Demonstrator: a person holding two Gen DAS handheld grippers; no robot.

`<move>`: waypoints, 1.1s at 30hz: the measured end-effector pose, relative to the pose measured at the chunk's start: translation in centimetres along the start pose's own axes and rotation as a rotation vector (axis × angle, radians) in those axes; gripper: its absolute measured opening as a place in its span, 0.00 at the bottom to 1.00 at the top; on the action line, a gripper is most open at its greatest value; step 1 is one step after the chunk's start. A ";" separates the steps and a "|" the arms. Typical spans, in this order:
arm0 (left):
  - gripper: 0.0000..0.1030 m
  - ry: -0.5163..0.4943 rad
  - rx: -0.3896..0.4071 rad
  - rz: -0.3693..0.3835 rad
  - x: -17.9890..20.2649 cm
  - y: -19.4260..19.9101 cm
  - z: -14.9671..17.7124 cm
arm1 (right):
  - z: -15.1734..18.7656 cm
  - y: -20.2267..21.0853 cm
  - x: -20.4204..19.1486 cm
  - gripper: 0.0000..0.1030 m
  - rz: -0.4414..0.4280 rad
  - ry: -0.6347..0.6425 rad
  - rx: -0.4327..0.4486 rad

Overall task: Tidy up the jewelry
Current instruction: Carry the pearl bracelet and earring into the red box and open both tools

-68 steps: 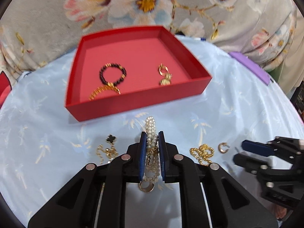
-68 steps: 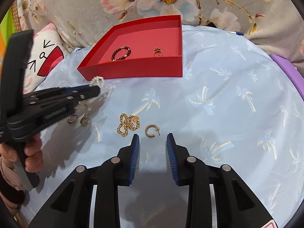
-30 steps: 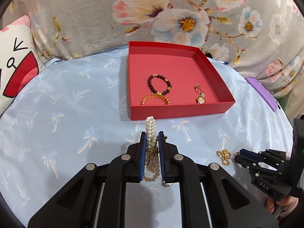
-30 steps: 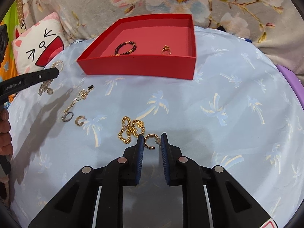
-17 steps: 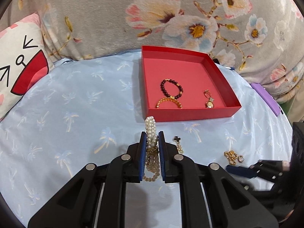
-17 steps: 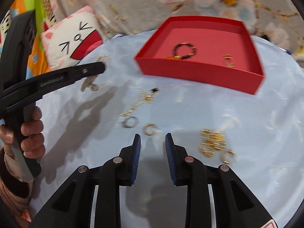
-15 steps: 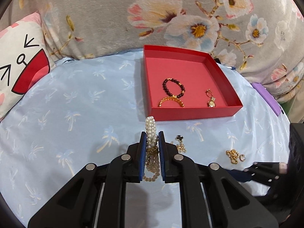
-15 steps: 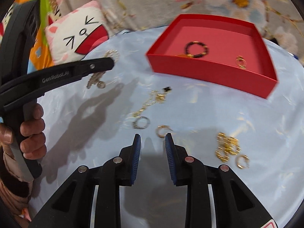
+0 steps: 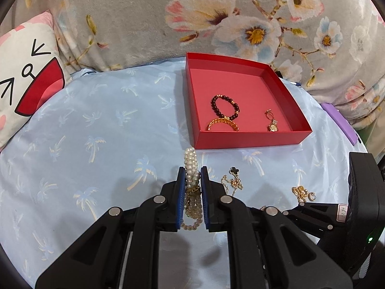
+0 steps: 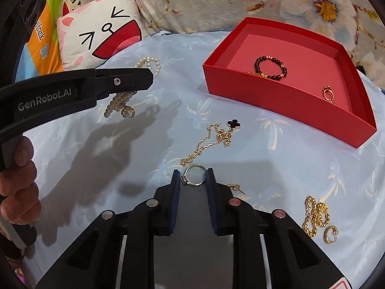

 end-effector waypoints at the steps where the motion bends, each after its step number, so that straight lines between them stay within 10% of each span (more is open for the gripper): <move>1: 0.11 -0.001 0.000 0.000 0.0 0.0 0.0 | 0.0 0.0 0.1 0.08 0.001 -0.002 -0.001; 18: 0.11 -0.017 -0.004 0.015 1.0 -0.5 -0.7 | -2.2 4.3 4.7 0.07 -0.005 -0.101 0.089; 33: 0.11 -0.110 0.034 0.072 6.7 -9.0 -14.9 | -12.9 1.0 19.8 0.07 0.133 -0.283 0.089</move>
Point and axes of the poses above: each gripper's, at about its wrist camera, not at the fingertips, and y roughly against the way its jaws point, x to its right, z to its underside, the point moved 8 cm from there along -y, roughly the way its jaws point, and after that the axes turned 10 degrees about z, right-handed, at the moved point
